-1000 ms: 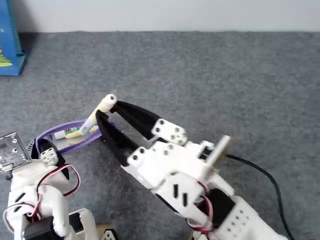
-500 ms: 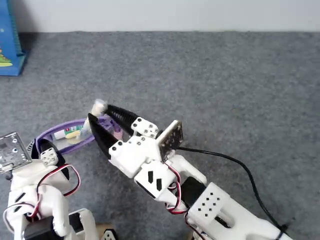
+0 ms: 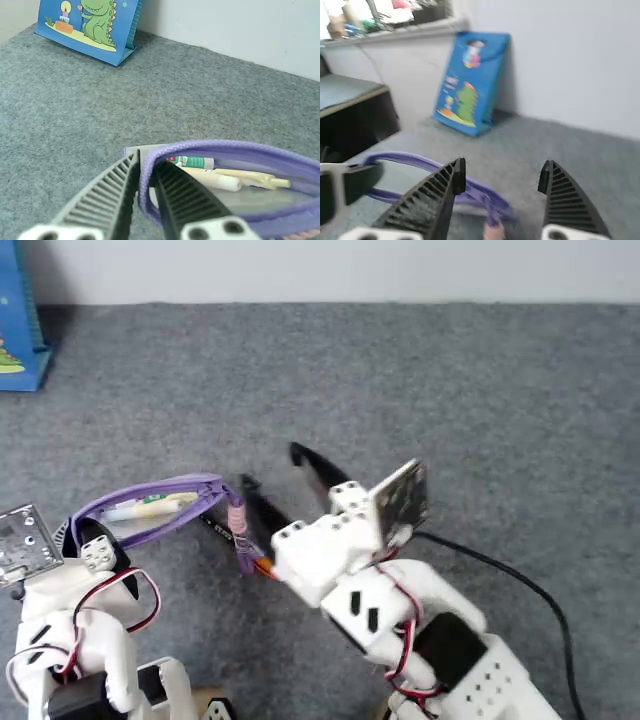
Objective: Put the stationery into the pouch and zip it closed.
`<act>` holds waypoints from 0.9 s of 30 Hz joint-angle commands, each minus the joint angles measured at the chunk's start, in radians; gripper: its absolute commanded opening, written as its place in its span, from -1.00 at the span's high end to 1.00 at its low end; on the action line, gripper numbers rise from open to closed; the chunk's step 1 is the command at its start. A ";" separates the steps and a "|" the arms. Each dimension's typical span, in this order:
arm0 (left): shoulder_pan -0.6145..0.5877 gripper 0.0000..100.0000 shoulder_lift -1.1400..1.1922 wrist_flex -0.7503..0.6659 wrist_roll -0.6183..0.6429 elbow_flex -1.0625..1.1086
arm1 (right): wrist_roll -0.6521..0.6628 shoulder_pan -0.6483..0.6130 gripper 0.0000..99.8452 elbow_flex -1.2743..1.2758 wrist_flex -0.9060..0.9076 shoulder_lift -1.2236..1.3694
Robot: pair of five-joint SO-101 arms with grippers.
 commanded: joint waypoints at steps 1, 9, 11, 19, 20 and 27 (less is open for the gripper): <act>-0.006 0.98 -0.005 -0.006 -0.002 -0.019 | -0.038 0.065 0.52 -0.075 0.159 0.022; -0.147 0.98 -0.005 -0.055 0.000 -0.015 | -0.058 0.119 0.52 -0.077 0.240 0.389; -0.153 0.98 -0.005 -0.055 0.000 -0.015 | -0.031 0.117 0.52 -0.087 0.226 0.498; -0.203 0.98 -0.005 -0.068 0.000 -0.010 | 0.048 0.044 0.52 -0.095 0.134 0.806; -0.203 0.98 -0.005 -0.066 0.000 -0.010 | 0.048 0.027 0.52 -0.097 0.128 0.828; -0.203 0.98 -0.005 -0.061 0.000 -0.001 | 0.048 -0.031 0.52 -0.137 0.056 0.970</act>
